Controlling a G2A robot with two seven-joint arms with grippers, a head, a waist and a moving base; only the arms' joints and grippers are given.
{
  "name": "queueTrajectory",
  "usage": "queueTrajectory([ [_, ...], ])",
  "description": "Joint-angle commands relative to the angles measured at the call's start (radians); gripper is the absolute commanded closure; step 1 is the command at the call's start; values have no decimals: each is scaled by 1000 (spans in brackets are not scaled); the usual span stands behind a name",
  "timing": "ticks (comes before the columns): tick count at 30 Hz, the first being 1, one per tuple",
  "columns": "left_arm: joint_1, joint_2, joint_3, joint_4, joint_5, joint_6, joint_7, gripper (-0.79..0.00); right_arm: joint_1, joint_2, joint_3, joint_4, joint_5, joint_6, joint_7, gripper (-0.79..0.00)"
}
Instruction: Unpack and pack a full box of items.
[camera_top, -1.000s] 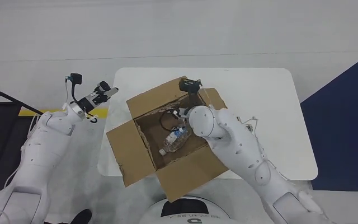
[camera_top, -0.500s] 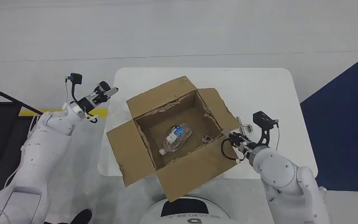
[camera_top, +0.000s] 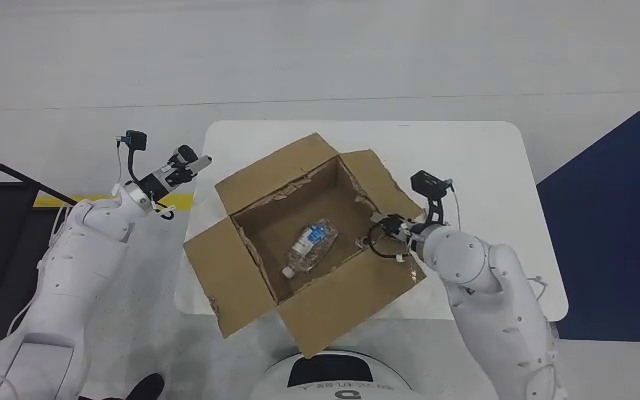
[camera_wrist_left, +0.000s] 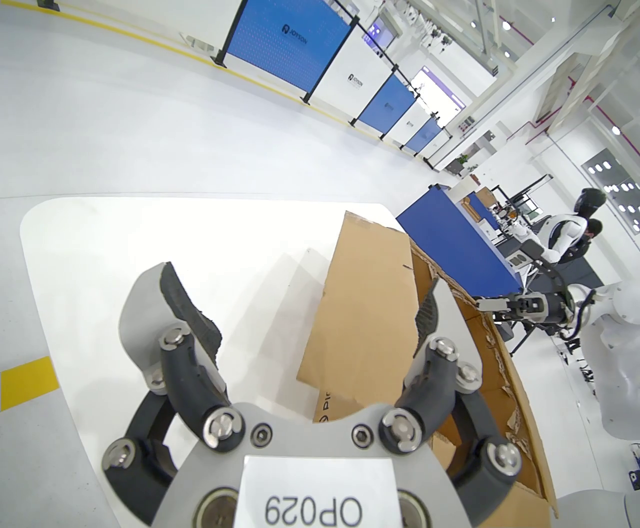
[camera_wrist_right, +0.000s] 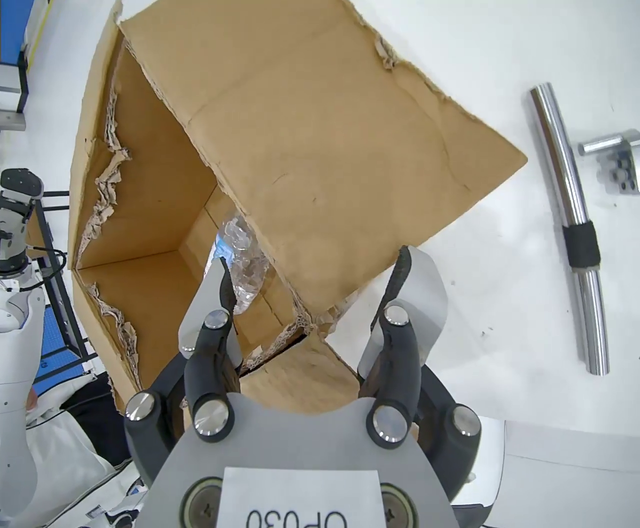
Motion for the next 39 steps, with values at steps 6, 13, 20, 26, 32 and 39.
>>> queueTrajectory([
  [6,0,0,0,0,0,0,0,-785,198,-21,-143,113,-37,58,19,-453],
  [13,0,0,0,0,0,0,0,-785,245,-33,-188,138,-74,118,-30,-523],
  [20,0,0,0,0,0,0,0,-785,24,-8,-44,-33,-133,178,-90,-785],
  [26,0,0,0,0,0,0,0,-785,24,-8,-44,-33,-133,178,-90,-785],
  [32,0,0,0,0,0,0,0,-785,15,-7,-43,-6,-179,191,-128,-785],
  [39,0,0,0,0,0,0,0,-785,-37,5,84,109,-203,201,-114,-723],
])
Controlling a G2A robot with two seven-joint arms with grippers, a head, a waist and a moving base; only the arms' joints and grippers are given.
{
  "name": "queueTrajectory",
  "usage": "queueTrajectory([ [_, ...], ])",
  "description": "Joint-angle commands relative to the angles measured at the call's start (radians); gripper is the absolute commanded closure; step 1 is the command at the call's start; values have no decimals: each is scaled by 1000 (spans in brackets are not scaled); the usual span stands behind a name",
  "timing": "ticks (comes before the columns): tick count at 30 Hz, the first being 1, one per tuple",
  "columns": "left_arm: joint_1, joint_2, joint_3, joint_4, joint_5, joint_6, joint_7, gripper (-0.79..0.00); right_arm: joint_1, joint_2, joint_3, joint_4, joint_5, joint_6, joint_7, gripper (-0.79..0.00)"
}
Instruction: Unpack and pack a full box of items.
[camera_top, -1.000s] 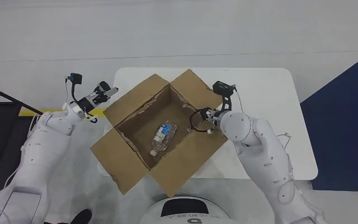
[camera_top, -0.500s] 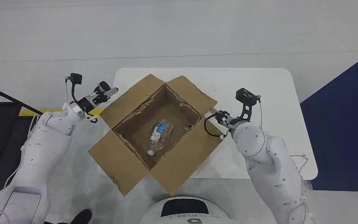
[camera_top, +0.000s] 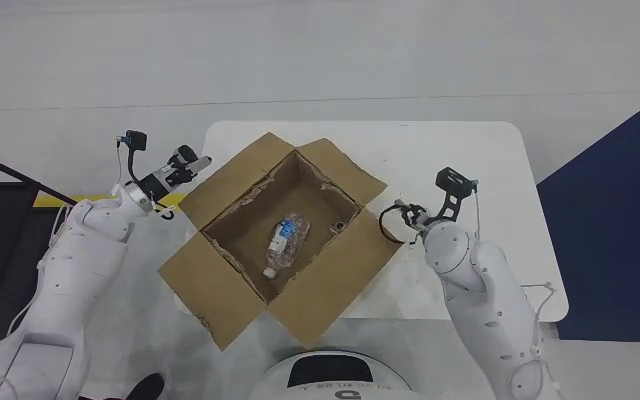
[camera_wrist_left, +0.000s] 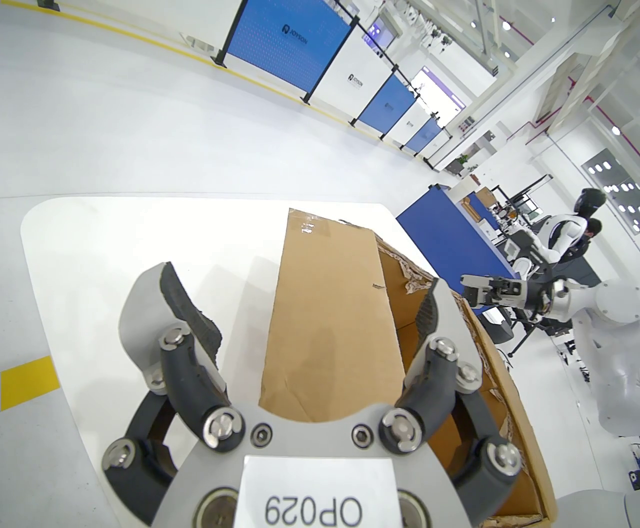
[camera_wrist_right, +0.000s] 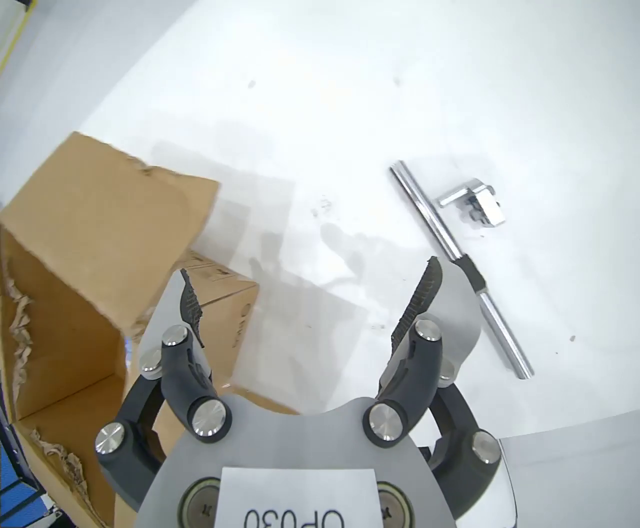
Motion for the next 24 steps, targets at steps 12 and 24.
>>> queueTrajectory([
  [12,0,0,0,0,0,0,0,-785,97,8,128,294,-31,-78,78,-748],
  [24,0,0,0,0,0,0,0,-785,212,-25,42,491,-131,-91,91,-354],
])
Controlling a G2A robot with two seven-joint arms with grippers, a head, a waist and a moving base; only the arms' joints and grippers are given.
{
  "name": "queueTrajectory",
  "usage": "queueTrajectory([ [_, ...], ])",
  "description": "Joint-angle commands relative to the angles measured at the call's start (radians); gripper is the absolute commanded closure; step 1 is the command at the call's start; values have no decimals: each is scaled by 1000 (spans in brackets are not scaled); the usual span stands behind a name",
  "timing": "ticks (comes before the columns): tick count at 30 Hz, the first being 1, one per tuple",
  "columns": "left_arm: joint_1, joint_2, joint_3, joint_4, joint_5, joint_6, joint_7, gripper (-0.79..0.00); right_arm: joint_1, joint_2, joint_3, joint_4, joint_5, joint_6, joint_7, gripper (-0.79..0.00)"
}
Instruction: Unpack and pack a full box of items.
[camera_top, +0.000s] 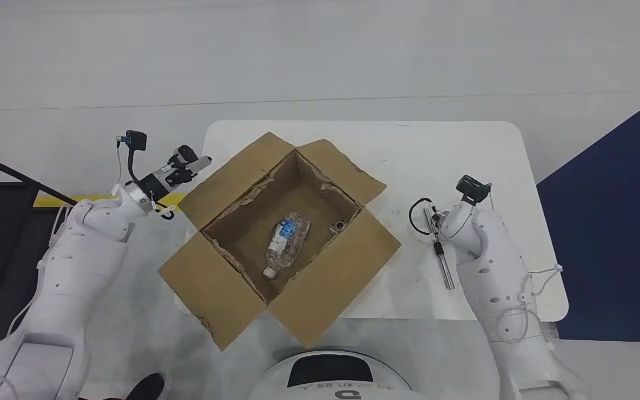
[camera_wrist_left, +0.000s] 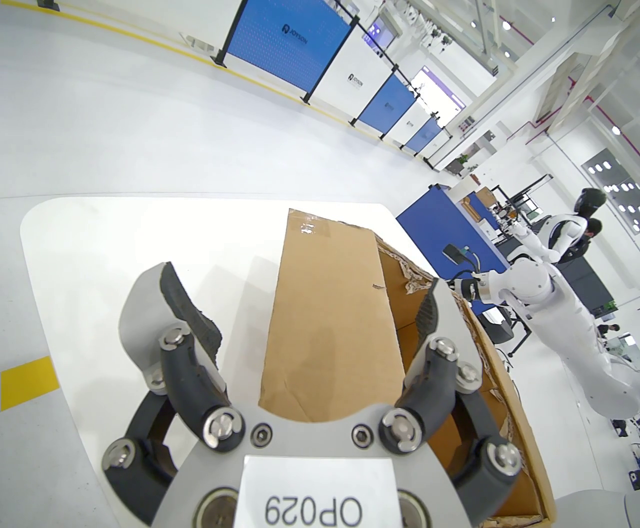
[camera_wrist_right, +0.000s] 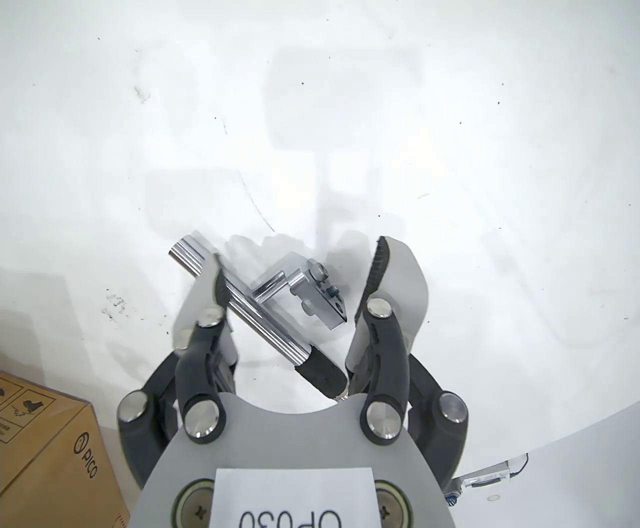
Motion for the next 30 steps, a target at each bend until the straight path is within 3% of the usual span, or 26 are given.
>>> queueTrajectory([
  [1,0,0,0,0,0,0,0,-785,7,-6,-4,19,-15,-3,3,-329],
  [3,0,0,0,0,0,0,0,-785,11,-13,-3,29,-24,-6,7,-265],
  [4,0,0,0,0,0,0,0,-785,10,-17,1,31,-28,-8,8,-191],
  [5,0,0,0,0,0,0,0,-785,7,-20,7,28,-34,-7,7,-52],
  [7,0,0,0,0,0,0,0,-785,-6,-27,26,7,-36,1,0,0],
  [21,0,0,0,0,0,0,0,-785,-176,-65,161,-265,27,46,-46,0],
  [30,0,0,0,0,0,0,0,-785,-314,-72,205,-654,228,-40,-15,0],
])
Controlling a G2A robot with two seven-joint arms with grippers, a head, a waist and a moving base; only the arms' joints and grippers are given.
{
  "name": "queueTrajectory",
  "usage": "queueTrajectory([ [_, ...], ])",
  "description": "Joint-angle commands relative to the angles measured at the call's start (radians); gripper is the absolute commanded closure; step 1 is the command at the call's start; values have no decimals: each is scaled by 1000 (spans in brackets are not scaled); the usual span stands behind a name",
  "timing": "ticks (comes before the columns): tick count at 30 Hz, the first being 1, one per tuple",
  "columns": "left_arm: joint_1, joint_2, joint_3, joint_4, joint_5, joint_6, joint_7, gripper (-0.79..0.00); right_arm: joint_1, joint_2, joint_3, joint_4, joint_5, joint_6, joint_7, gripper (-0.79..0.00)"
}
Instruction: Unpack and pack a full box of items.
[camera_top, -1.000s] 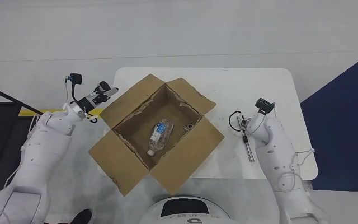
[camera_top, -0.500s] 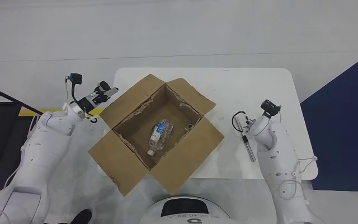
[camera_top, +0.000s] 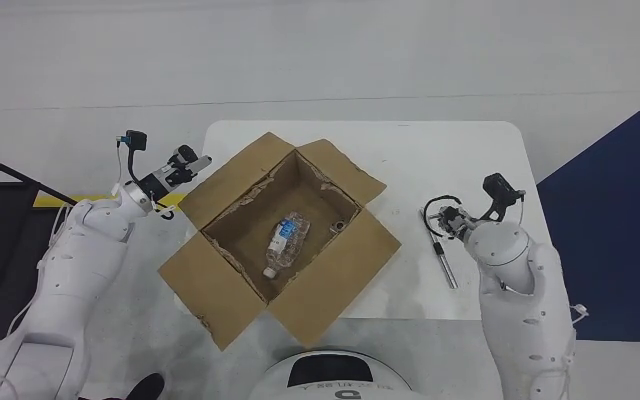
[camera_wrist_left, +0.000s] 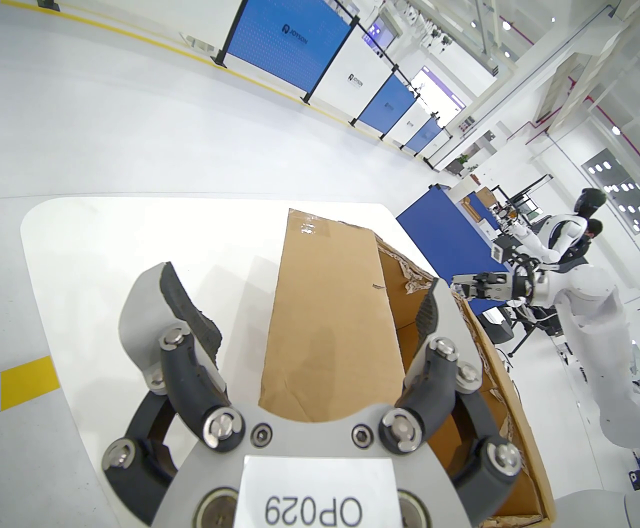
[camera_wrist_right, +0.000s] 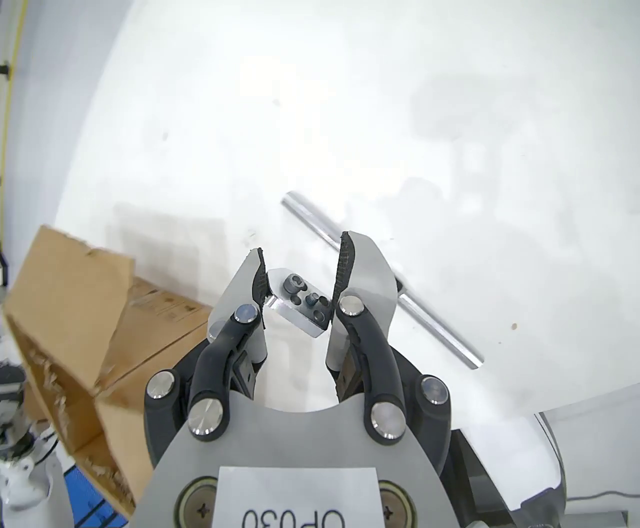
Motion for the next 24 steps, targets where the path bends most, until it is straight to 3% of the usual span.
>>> queueTrajectory([
  [1,0,0,0,0,0,0,0,-785,-45,-1,-16,-107,18,-30,-13,0],
  [5,0,0,0,0,0,0,0,-785,-116,2,-77,-264,-20,-84,-44,0],
  [10,0,0,0,0,0,0,0,-785,-54,3,-282,-264,-201,-106,-9,0],
  [15,0,0,0,0,0,0,0,-785,112,-12,-459,-159,-318,-65,99,0],
  [19,0,0,0,0,0,0,0,-785,217,-38,-569,-47,-358,-57,91,0],
  [24,0,0,0,0,0,0,0,-785,225,-63,-564,-65,-391,-30,65,0],
])
